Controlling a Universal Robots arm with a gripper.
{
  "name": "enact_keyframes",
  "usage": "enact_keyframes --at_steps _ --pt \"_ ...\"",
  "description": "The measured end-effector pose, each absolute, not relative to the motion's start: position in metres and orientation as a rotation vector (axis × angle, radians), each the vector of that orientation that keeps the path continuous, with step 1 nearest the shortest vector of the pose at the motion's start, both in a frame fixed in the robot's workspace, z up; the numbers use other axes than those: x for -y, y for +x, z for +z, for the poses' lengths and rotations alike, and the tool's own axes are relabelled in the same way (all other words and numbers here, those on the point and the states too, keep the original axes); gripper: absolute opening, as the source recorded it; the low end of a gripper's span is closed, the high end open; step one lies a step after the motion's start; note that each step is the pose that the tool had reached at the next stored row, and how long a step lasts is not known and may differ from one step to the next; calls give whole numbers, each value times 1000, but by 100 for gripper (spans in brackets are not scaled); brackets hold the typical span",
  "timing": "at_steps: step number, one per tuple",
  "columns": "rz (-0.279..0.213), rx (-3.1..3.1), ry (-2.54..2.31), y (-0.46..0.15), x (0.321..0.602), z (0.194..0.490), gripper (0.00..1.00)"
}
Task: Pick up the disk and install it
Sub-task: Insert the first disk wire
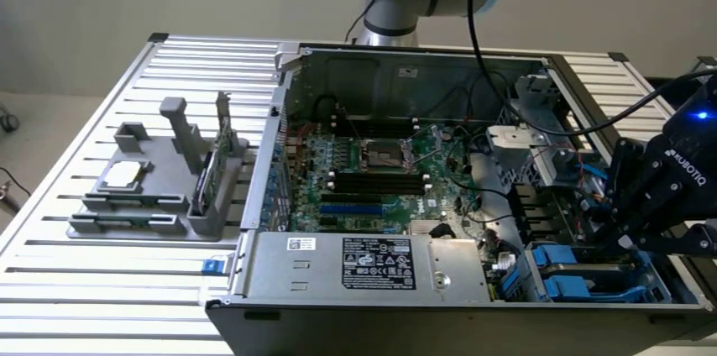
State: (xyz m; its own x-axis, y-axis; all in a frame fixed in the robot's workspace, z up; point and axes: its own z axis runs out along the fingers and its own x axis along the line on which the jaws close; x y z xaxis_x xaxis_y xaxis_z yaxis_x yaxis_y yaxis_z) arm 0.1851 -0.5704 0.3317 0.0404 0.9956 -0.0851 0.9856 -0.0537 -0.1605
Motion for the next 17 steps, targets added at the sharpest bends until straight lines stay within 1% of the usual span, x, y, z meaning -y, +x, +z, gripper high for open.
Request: enact_keyframes --at_steps 16,17 --pt "266 2120 -2224 184 570 331 16" --pt "265 2120 -2223 184 570 331 18"
